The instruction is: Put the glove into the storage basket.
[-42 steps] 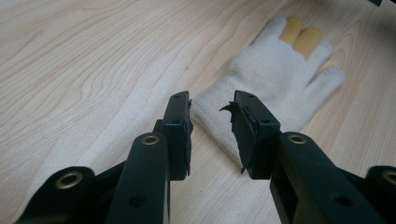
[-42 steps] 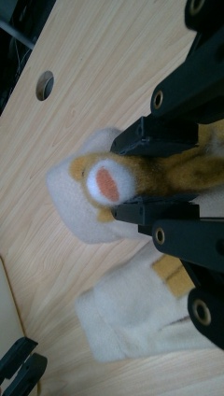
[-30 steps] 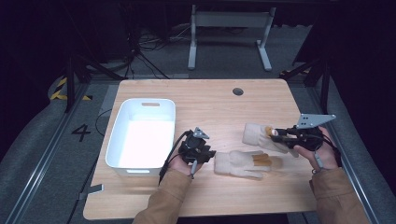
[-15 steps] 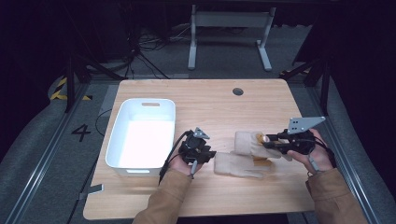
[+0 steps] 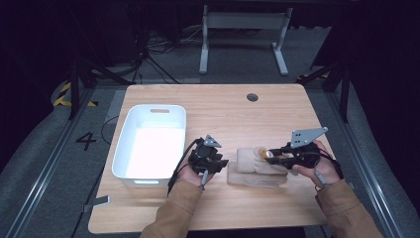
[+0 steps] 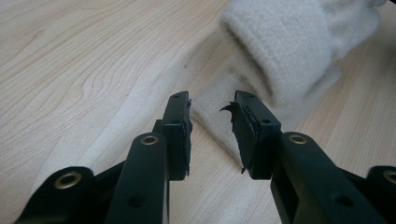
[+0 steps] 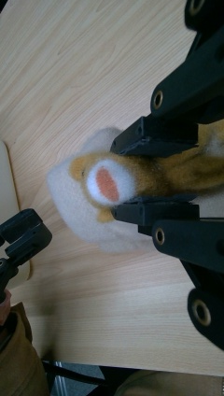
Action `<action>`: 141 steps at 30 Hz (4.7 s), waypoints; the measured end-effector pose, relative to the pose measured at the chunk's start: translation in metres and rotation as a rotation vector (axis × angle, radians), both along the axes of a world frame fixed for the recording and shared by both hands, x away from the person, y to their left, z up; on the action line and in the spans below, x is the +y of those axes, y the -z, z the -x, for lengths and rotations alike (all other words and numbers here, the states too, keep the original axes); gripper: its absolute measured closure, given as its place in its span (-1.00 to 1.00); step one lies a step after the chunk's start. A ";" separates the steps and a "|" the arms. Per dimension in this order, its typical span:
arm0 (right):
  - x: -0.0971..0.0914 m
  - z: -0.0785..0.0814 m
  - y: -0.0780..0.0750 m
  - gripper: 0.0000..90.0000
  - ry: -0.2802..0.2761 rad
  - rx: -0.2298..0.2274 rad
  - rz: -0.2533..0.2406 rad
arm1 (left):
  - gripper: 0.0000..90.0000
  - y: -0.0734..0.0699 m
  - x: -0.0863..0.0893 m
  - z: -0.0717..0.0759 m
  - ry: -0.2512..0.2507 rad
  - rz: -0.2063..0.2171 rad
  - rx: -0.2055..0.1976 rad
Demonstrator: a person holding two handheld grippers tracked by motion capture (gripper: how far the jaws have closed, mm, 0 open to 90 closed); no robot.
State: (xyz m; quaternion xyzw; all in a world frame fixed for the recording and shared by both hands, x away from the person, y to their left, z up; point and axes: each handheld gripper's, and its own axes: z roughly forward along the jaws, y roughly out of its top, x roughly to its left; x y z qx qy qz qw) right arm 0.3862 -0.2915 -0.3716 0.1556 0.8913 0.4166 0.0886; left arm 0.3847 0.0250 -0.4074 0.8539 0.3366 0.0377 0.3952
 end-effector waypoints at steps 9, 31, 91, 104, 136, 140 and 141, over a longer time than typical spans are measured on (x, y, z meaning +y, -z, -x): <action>0.017 0.000 0.015 0.55 -0.020 0.048 0.015 | 0.48 -0.001 0.001 0.000 0.001 0.004 -0.005; 0.029 0.005 0.040 0.49 0.057 0.103 0.096 | 0.48 -0.002 -0.002 -0.001 0.017 0.008 0.000; -0.064 -0.001 0.011 0.00 0.428 0.005 -0.048 | -0.17 -0.003 -0.023 -0.007 0.132 0.003 -0.002; -0.093 -0.010 0.029 -0.05 0.520 0.041 -0.059 | -0.56 0.011 -0.023 -0.011 0.172 0.050 -0.033; -0.114 -0.009 0.050 -0.04 0.567 0.087 -0.075 | -1.00 0.031 -0.047 -0.012 0.311 0.112 -0.087; -0.115 -0.007 0.052 -0.04 0.571 0.100 -0.070 | -1.00 0.034 -0.053 -0.011 0.322 0.086 -0.084; -0.116 -0.007 0.053 -0.04 0.572 0.101 -0.072 | -1.00 0.035 -0.056 -0.011 0.331 0.066 -0.089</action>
